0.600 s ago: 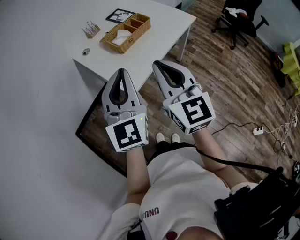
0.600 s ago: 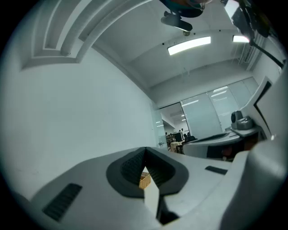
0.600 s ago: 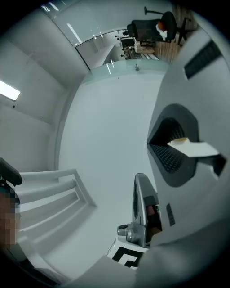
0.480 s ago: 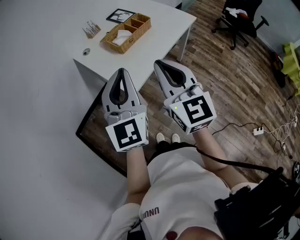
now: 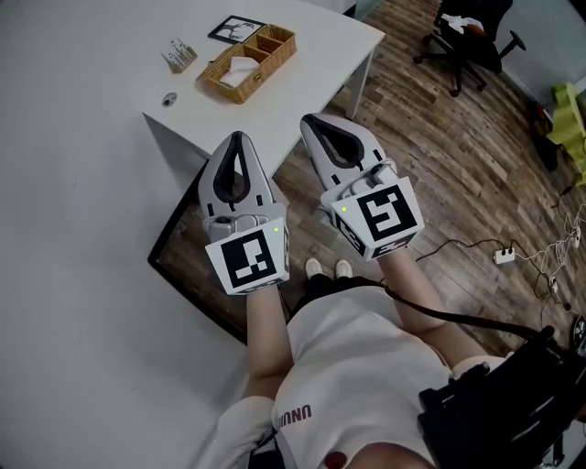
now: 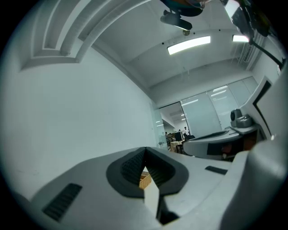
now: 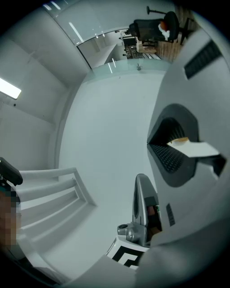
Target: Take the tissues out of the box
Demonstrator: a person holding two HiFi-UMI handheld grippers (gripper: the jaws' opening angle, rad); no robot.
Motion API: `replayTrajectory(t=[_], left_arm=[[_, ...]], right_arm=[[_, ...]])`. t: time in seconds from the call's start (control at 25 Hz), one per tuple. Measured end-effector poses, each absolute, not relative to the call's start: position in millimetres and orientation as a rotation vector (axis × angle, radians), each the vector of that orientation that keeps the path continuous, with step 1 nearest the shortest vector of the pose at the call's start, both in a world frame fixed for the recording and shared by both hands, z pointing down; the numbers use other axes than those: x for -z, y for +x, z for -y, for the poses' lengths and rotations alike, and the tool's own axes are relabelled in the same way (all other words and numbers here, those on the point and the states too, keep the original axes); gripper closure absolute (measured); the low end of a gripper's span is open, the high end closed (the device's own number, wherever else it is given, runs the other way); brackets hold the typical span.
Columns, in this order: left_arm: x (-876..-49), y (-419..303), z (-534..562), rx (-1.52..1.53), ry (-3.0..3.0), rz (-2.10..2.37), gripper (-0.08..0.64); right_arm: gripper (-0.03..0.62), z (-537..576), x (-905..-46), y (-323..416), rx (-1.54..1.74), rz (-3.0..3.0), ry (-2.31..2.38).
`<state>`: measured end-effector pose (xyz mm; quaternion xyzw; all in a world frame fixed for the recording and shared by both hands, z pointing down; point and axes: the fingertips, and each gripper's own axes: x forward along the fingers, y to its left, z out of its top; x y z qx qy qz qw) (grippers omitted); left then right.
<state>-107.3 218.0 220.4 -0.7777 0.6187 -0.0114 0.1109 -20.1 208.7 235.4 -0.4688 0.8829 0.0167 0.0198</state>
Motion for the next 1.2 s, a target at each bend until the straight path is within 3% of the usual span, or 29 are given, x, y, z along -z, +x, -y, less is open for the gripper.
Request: replayTrajectory(t=[1.2], left_arm=[[-178.6,-144.0,-154.9,-0.086,-2.326,-1.739,0.548]], right_arm=[[0.572,-185.7,-243.7,-29.5,-0.023,-2.693,-1.592]])
